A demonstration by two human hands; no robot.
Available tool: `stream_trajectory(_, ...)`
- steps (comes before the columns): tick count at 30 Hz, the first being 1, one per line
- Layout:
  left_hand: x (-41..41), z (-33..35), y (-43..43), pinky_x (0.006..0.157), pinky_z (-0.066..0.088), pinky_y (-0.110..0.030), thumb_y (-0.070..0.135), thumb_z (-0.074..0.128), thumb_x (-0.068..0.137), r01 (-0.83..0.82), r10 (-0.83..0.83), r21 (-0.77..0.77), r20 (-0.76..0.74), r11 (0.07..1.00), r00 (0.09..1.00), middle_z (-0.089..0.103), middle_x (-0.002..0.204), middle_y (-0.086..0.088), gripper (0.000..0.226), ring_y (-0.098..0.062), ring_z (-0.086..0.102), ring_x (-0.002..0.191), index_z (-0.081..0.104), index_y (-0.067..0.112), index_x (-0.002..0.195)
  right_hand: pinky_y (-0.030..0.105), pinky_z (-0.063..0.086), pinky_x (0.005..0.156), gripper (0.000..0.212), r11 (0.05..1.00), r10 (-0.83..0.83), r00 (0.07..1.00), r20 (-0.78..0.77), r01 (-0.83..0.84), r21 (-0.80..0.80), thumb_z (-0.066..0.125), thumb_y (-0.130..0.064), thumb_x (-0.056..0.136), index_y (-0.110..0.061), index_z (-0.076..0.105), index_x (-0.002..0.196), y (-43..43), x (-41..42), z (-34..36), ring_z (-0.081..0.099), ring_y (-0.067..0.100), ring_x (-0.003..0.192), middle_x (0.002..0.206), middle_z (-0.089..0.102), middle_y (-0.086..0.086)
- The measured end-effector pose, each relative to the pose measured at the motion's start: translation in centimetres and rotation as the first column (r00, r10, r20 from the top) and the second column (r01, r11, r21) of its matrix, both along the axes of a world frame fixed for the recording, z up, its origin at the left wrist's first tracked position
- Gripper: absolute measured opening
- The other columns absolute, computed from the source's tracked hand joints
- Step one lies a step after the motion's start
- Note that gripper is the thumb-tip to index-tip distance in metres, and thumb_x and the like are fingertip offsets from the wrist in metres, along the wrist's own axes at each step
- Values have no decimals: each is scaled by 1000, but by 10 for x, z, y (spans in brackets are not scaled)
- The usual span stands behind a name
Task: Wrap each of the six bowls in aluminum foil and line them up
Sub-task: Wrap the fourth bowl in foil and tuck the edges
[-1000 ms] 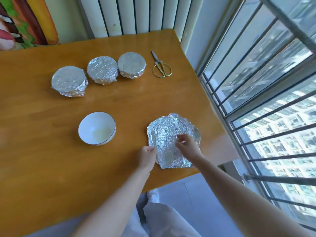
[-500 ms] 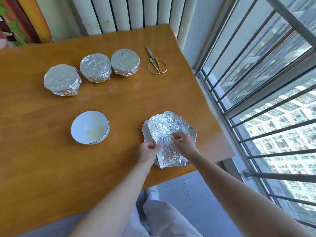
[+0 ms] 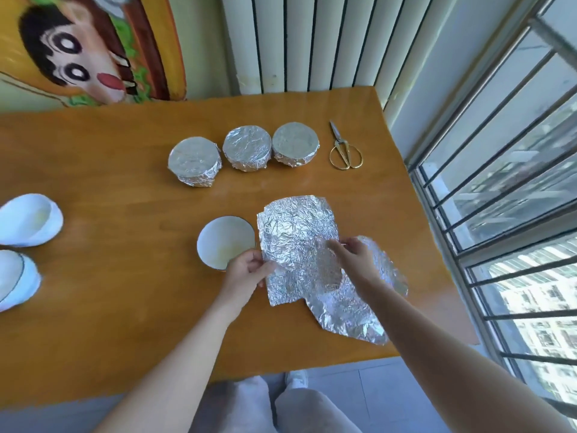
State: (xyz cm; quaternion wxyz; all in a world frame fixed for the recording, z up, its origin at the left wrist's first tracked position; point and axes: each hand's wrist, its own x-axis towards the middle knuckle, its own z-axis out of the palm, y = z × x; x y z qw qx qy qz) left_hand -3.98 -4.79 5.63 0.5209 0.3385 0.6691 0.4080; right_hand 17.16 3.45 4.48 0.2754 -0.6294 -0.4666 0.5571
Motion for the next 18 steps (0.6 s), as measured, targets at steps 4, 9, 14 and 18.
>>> stream_trajectory(4, -48, 9, -10, 48, 30, -22, 12, 67, 92, -86, 86, -3, 42, 996, 995, 57, 68, -7, 14, -14, 38, 44, 59, 6, 82, 32, 34, 61, 20, 996, 87, 995, -50, -89, -29, 67, -19, 91, -10, 55, 77, 7, -56, -3, 44, 18, 66, 68, 49, 8)
stream_trajectory(9, -91, 3, -13, 44, 27, -21, 27, 62, 97, -251, 251, -4, -1, 968, 968, 46, 63, 0, 27, -8, 35, 46, 59, 6, 81, 28, 34, 56, 20, 993, 119, 993, 11, -119, -7, 66, -18, 91, -7, 57, 77, 6, -108, -11, 45, 16, 60, 63, 52, 4)
stream_trajectory(14, -124, -24, -10, 58, 36, -27, 22, 64, 95, -252, 246, -4, -203, 968, 948, 57, 59, 0, 34, -11, 48, 56, 64, -4, 74, 28, 35, 56, 24, 994, 101, 991, 89, -98, -39, 70, -20, 88, -8, 57, 73, 2, -135, -22, 45, 12, 56, 59, 53, -2)
stream_trajectory(18, -143, -48, -7, 63, 42, -34, 41, 65, 89, -199, 182, -32, -276, 980, 944, 57, 52, 7, 36, -19, 52, 55, 61, 18, 62, 28, 32, 54, 28, 997, 71, 983, 169, -64, -45, 68, -23, 89, -14, 53, 67, -1, -146, -27, 42, 12, 55, 57, 49, -3)
